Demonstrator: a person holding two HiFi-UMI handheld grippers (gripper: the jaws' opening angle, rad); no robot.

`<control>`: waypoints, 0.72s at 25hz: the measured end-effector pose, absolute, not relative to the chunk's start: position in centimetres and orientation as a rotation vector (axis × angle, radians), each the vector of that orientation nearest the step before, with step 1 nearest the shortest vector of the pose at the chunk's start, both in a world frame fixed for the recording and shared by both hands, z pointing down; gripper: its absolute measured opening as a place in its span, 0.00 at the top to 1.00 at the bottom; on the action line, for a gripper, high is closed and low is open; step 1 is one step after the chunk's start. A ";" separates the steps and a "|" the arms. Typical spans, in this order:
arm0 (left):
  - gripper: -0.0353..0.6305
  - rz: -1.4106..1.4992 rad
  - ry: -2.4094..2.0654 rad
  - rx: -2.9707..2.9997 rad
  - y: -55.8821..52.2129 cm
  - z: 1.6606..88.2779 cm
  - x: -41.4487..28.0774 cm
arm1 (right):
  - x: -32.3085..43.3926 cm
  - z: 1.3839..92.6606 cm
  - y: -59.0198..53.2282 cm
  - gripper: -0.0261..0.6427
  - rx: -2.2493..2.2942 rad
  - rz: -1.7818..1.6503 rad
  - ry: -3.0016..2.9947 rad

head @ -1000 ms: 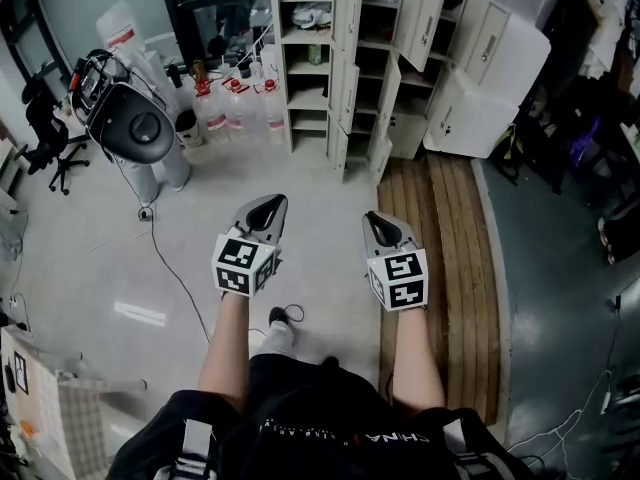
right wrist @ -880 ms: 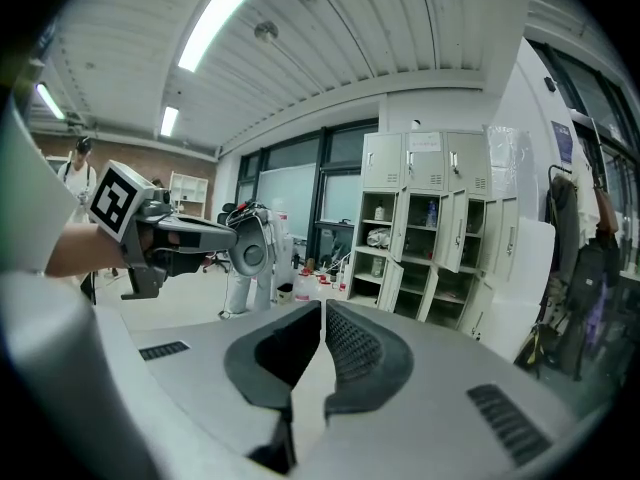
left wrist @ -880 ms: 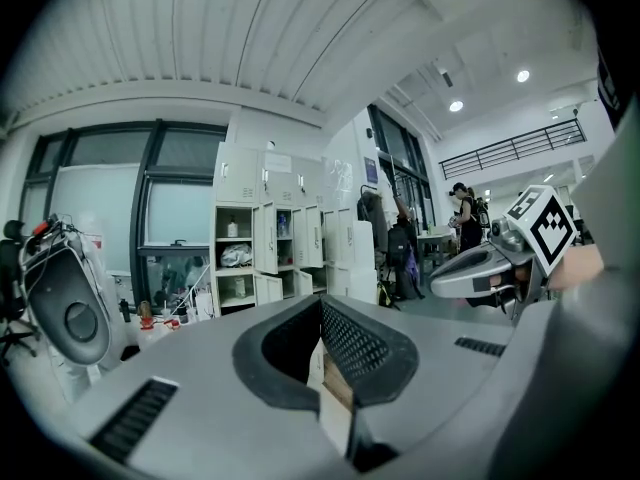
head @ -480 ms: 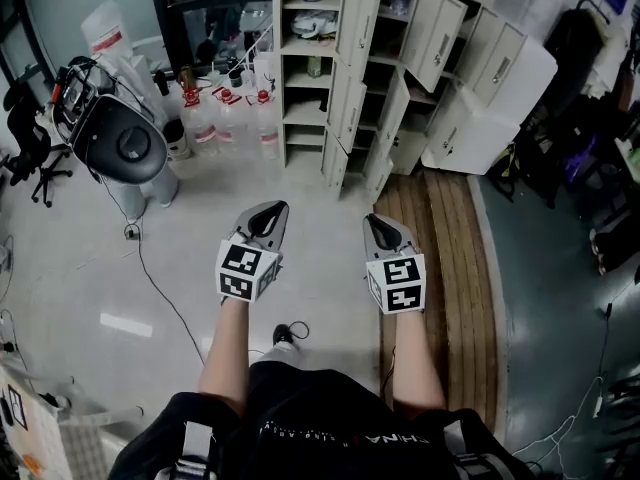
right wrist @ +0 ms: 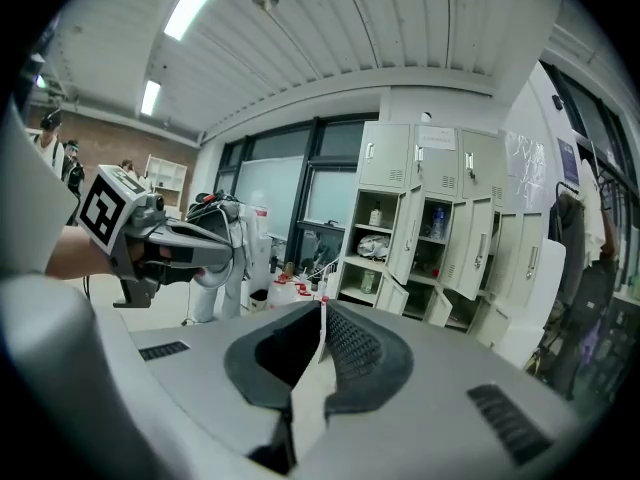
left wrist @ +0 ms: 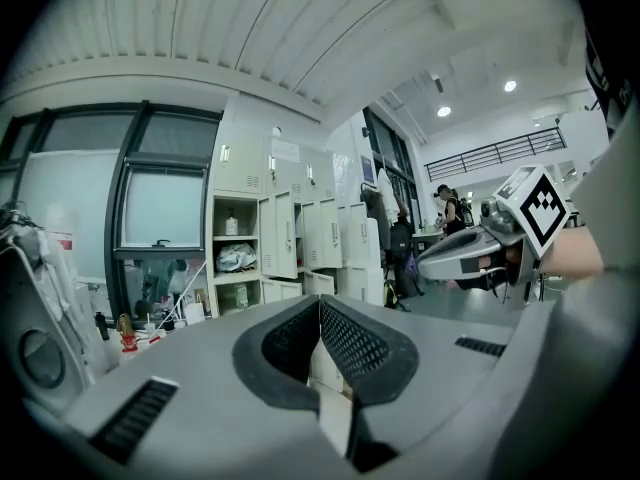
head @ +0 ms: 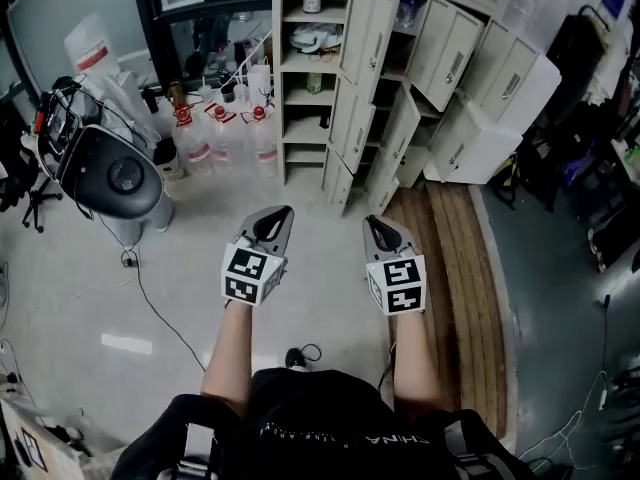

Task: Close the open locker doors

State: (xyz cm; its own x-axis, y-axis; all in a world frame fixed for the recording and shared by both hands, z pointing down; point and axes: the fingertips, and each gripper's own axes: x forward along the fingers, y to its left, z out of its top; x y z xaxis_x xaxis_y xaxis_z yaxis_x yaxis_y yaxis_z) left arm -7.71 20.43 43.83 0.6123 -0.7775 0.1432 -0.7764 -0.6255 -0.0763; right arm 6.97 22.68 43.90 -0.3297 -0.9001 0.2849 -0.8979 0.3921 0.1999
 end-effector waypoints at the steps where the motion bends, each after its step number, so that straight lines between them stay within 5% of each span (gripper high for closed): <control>1: 0.92 -0.254 1.355 -2.818 19.8 43.9 -8.3 | 6.4 44.0 22.1 0.90 1.561 -0.008 -2.306; 18: 0.92 -0.314 1.343 -2.887 9.7 47.0 -8.0 | 6.0 45.8 11.9 0.90 1.556 0.048 -2.285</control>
